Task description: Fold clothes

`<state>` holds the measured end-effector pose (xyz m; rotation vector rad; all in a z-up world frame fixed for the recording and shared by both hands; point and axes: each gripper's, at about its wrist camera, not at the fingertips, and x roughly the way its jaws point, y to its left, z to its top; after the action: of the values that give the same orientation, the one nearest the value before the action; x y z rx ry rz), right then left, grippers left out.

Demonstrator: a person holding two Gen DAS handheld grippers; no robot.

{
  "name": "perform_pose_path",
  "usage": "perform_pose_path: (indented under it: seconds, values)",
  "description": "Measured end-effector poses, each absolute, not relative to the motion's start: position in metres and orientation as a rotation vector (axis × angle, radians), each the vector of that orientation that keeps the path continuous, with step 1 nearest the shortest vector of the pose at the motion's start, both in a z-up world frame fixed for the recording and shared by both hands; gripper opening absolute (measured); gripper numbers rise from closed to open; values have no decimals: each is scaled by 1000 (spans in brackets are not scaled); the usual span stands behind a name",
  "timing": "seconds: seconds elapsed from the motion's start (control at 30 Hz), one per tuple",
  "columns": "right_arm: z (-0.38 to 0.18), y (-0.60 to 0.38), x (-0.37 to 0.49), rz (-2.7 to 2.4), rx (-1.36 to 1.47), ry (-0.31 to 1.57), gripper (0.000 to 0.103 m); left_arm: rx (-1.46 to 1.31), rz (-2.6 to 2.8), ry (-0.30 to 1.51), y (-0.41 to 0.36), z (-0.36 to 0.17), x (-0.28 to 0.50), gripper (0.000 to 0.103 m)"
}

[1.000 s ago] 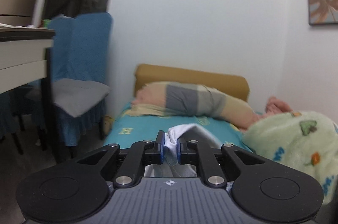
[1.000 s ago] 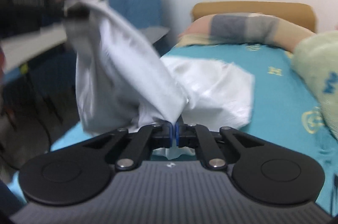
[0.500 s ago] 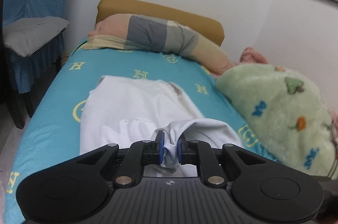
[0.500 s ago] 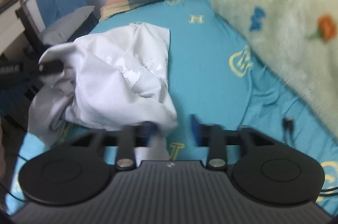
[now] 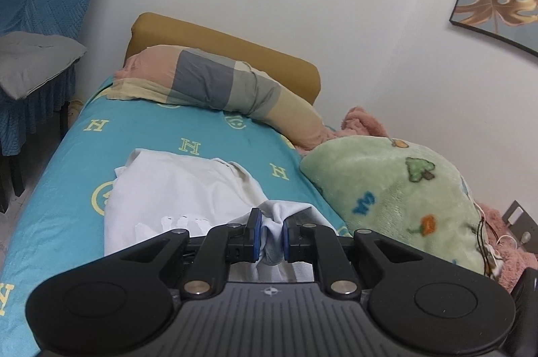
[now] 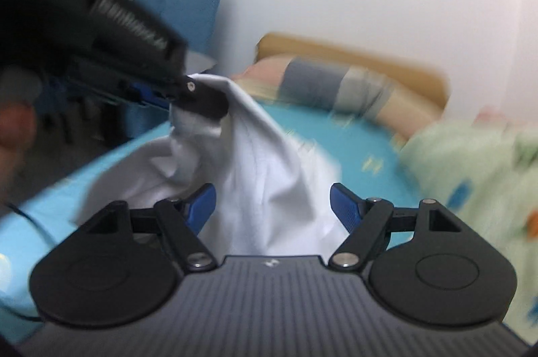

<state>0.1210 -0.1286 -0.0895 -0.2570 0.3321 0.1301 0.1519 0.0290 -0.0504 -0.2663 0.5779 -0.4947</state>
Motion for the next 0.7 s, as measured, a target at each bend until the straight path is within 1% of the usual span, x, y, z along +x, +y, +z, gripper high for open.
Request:
perform_pose_path:
  seconds: [0.13,0.37,0.53,0.7]
  values:
    - [-84,-141,118,44,-252,263,76,-229,-529,569,23,-48,147,13]
    - [-52,-170,96,10,-188,264,76,-166,-590,543,14,-44,137,13]
    - [-42,-188,73,50,-202,361,76,-151,-616,530,4,-43,129,13]
    - [-39,-218,68,-25,-96,461,76,-193,-574,531,7,-44,130,13]
